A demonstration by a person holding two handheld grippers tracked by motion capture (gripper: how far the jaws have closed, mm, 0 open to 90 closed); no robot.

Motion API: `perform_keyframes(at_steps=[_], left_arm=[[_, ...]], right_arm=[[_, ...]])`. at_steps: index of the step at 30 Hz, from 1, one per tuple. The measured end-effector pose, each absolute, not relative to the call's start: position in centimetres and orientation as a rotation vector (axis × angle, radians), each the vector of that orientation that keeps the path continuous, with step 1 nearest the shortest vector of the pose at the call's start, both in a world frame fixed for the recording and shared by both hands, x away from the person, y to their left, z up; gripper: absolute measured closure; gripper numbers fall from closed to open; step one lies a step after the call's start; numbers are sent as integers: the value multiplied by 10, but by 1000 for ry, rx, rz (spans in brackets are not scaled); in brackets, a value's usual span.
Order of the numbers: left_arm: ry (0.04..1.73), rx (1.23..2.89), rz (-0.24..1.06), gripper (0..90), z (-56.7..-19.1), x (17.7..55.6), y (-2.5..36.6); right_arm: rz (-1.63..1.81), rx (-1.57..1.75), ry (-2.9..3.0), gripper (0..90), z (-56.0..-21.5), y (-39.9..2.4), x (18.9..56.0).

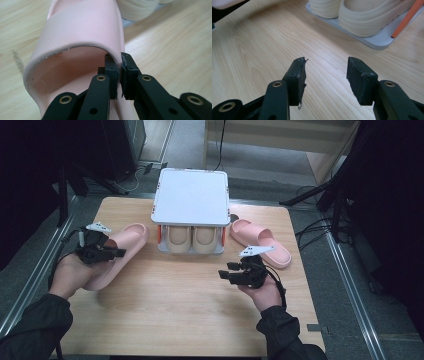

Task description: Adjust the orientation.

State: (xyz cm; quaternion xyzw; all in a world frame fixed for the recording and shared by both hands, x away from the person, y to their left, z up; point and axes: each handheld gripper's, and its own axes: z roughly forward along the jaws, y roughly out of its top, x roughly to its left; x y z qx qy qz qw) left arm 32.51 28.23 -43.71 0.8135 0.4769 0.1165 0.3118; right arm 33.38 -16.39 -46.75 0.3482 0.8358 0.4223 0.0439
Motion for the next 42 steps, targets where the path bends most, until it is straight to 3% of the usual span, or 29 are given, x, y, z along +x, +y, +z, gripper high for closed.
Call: perform_keyframes(at_steps=[11,26,35,42], left_arm=[[1138,2172,262,847,-439,291,229],[965,2248,125,845,-471,284,152],[913,2315,107,838,-489,280,131],[883,2309,63,784,-495,280,131]], right_arm=[[1300,1031,2572,503,-467,-155,340],[1276,1015,2572,510,-468,-153,335],[1270,1020,2564,519,-470,-156,329],[1267,1015,2566,522,-472,-154,326]])
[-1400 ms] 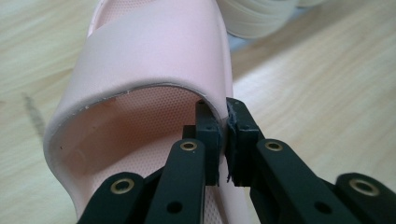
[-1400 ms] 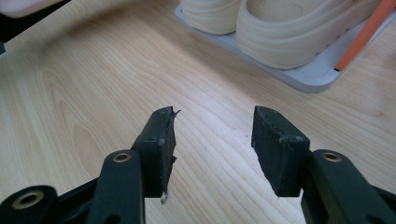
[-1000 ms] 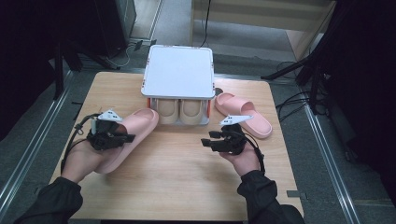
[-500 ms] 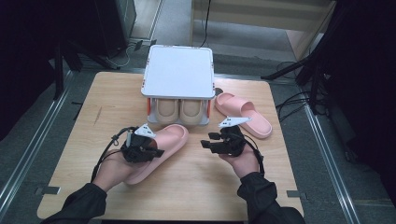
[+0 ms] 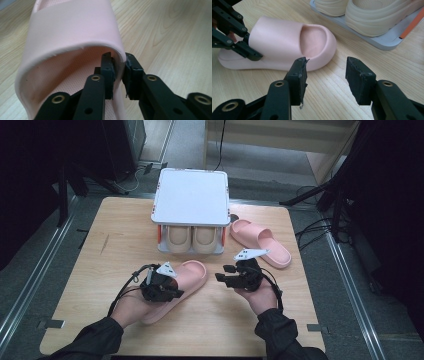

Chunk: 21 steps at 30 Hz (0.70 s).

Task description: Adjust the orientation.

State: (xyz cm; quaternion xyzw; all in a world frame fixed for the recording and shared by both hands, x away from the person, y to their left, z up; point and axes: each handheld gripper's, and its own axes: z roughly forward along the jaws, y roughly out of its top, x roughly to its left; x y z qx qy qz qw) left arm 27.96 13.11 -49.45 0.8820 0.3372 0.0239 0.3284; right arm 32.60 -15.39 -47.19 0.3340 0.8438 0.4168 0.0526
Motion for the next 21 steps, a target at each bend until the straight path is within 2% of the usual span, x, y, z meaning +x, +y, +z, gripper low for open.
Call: perform_keyframes(at_steps=[6,11,14,17,21], left_arm=[[878,2271,44,697,-485,278,139],[888,2227,66,680,-467,274,160],[902,2204,81,715,-459,273,177],[928,2200,86,801,-459,277,193],[1012,2190,108,832,-469,289,208]], right_arm=[[1276,1025,2554,524,-471,-155,326],[1273,1026,2556,554,-472,-154,325],[1274,1016,2577,589,-474,-148,324],[1327,1013,2615,606,-479,-139,323],[1280,961,2637,705,-487,-121,322]])
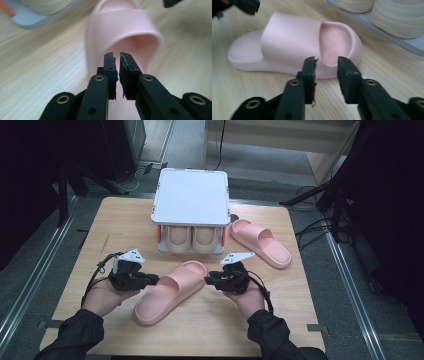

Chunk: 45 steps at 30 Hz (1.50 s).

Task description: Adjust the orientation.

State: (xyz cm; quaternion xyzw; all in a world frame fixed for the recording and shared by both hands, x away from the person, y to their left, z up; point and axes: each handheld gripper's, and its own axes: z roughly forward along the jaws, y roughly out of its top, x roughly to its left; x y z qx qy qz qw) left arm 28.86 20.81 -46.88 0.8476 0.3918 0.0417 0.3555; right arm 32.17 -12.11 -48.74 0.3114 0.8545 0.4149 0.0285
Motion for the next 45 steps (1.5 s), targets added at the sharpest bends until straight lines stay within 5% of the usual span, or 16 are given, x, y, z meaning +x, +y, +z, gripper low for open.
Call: perform_keyframes(at_steps=[7,35,45], left_arm=[[1086,2189,96,830,-498,305,215],[1086,2182,11,836,-507,292,202],[1127,2120,22,726,-496,299,226]], right_arm=[[1177,992,2725,846,-500,-108,324],[1091,988,2673,816,-516,-73,344],[1132,989,2648,811,-506,-81,343]])
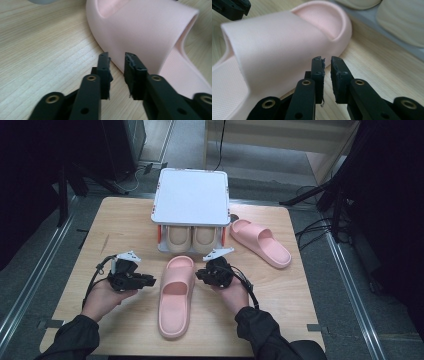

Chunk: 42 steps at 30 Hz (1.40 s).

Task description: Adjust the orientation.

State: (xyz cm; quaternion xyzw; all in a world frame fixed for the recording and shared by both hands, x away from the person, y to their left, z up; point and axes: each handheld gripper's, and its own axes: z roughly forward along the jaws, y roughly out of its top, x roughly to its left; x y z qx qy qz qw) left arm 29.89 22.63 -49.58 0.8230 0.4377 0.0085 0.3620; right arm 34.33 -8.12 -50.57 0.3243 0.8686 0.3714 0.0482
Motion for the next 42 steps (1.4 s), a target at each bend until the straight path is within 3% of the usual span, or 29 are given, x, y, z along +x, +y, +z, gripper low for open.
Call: perform_keyframes(at_steps=[3,14,29,42], left_arm=[[1125,2112,24,649,-492,299,232],[1123,2088,18,515,-487,312,244],[1084,2103,15,419,-483,318,240],[1086,2119,13,404,-484,317,236]], right_arm=[[1170,1003,2626,785,-499,-89,343],[1219,1103,2554,760,-484,-127,343],[1214,1114,2488,705,-465,-184,346],[1146,1218,2431,654,-470,-235,376]])
